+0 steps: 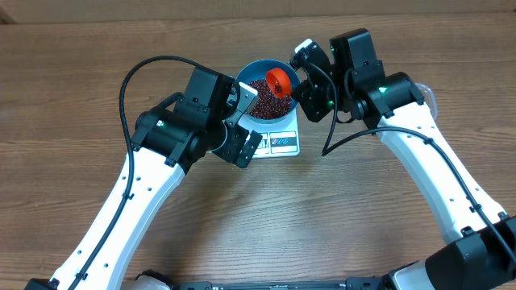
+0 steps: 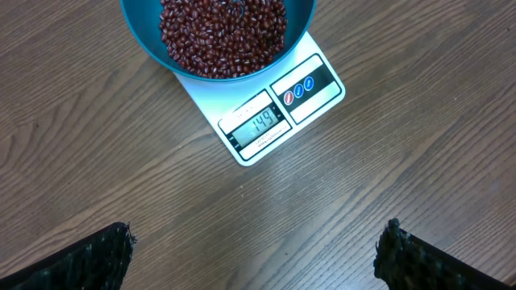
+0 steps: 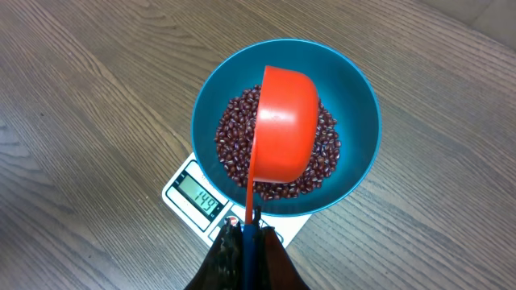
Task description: Scoop item into bowl and weigh 150g on scale
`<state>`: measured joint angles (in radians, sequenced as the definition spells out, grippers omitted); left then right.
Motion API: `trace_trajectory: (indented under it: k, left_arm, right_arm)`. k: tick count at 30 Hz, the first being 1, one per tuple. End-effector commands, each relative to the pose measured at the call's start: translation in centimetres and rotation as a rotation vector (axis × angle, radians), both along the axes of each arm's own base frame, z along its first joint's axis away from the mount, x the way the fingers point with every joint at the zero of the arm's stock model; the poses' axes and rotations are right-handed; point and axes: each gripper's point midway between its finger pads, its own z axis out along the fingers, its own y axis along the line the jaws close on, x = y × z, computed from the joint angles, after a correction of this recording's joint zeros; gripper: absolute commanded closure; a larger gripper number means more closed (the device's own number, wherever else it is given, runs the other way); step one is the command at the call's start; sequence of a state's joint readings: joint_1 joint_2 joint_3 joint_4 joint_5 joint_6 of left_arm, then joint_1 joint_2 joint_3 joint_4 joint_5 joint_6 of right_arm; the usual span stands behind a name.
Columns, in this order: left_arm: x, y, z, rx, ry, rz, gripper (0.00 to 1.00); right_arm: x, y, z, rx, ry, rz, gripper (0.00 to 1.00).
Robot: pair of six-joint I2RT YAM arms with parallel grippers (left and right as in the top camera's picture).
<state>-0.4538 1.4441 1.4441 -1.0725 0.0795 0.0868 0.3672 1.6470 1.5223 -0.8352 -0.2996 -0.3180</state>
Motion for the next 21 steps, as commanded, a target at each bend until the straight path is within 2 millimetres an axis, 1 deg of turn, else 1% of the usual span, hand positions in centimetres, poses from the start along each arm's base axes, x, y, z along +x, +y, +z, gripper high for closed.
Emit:
trace_trajectory:
  k: [1,6,16,21]
  left_arm:
    - [-0.1,-0.2,-0.4,0.001,0.009,-0.025,0.01]
    - [-0.1,-0.2,-0.4,0.001,0.009,-0.025,0.0]
    - [-0.1,-0.2,-0.4,0.001,0.009,-0.025,0.0]
    - [-0.1,-0.2,-0.4,0.001,0.009,-0.025,0.0]
  right_arm:
    - [0.3,0.4,0.8,0.017,-0.018,0.005,0.96]
    - [0.7,0.0,1.0,0.038,-0.005,-0.037,0.96]
    - [1.6,-2.1,1.6,0.133,0.036,-0.084,0.96]
    - [2.0,-3.3,1.5,0.141,0.045,-0.116,0.96]
